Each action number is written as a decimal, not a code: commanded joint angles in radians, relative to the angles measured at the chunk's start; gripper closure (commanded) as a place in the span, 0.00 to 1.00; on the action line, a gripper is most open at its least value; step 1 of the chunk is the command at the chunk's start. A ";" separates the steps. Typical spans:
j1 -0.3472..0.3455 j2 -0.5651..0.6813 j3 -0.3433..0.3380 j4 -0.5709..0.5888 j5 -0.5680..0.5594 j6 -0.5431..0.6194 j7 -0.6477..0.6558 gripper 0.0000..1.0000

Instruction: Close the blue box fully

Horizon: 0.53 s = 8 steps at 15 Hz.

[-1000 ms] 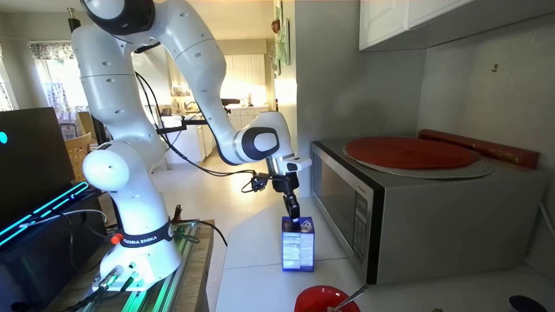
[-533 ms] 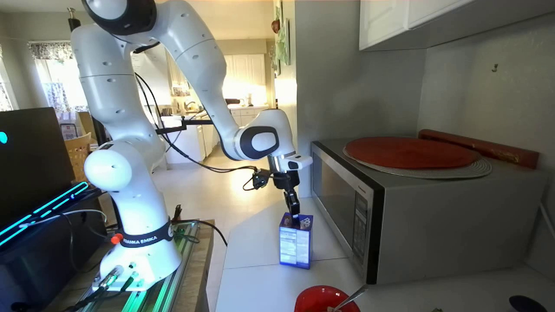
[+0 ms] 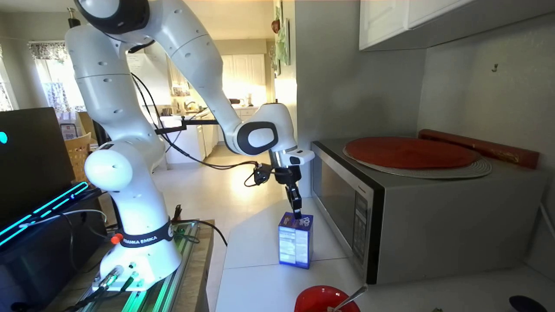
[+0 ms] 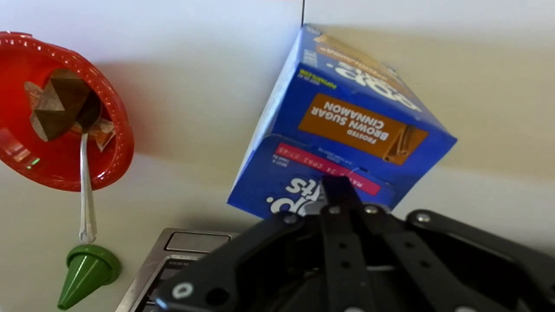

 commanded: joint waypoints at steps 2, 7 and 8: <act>0.010 -0.096 -0.003 -0.012 0.106 -0.102 -0.118 1.00; 0.015 -0.184 -0.008 -0.011 0.150 -0.220 -0.202 0.74; 0.016 -0.202 -0.009 -0.012 0.158 -0.235 -0.213 0.73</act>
